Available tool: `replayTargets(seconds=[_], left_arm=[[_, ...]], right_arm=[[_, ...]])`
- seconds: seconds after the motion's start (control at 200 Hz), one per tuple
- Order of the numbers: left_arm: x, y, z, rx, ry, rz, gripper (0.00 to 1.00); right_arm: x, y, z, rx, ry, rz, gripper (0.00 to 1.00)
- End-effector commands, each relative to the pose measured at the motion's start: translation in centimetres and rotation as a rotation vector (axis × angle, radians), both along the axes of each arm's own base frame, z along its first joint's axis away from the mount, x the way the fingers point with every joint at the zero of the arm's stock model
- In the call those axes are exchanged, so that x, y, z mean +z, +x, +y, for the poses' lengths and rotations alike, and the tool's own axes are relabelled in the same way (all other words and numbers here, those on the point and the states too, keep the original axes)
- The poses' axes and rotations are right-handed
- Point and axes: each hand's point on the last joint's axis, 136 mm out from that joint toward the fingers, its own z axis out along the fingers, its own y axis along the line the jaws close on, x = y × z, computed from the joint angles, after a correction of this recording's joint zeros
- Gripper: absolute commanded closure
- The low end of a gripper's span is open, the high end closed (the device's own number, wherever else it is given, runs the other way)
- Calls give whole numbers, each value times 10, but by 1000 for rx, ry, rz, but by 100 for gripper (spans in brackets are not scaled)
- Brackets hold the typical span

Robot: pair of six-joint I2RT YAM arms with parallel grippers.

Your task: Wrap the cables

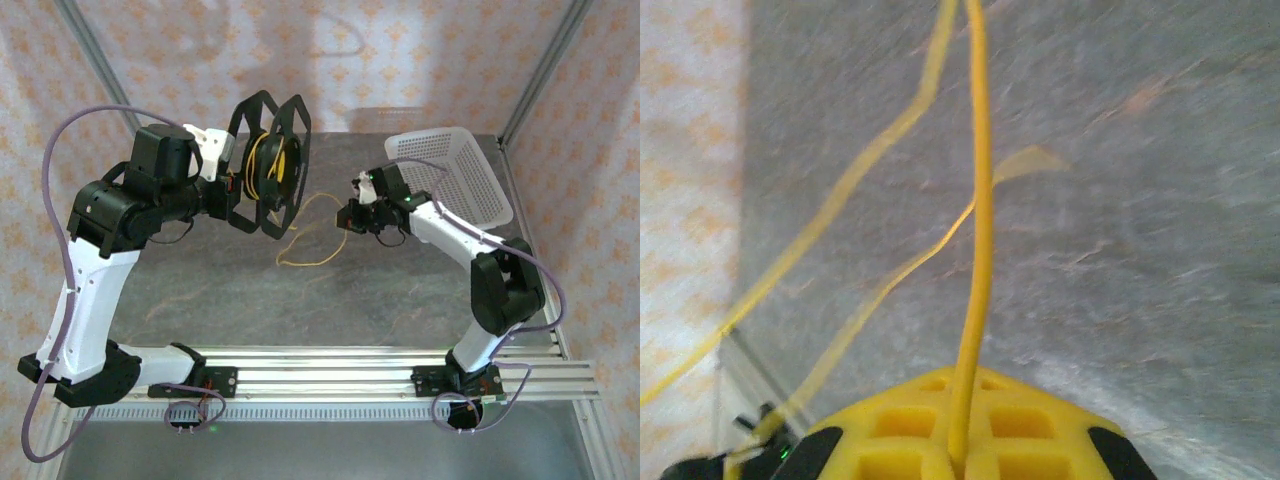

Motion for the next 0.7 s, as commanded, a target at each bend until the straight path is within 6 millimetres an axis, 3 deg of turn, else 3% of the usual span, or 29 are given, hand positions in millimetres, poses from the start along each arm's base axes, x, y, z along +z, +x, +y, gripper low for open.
replayTargets(seconds=[0.0, 0.225, 0.39, 0.541, 0.696], left_arm=[[27, -3, -8, -44, -87, -98, 100], [0, -20, -35, -172, -104, -46, 100], [-30, -26, -33, -182, -11, -3, 100], [-62, -27, -35, -213, 70, 55, 100], [-88, -16, -30, -185, 174, 76, 100]], right_arm=[[17, 23, -44, -155, -175, -55, 100], [72, 72, -112, -358, -412, -142, 100], [117, 88, -141, -383, -520, -219, 100], [160, 87, -132, -314, -473, -325, 100], [197, 70, -114, -205, -368, -421, 100]])
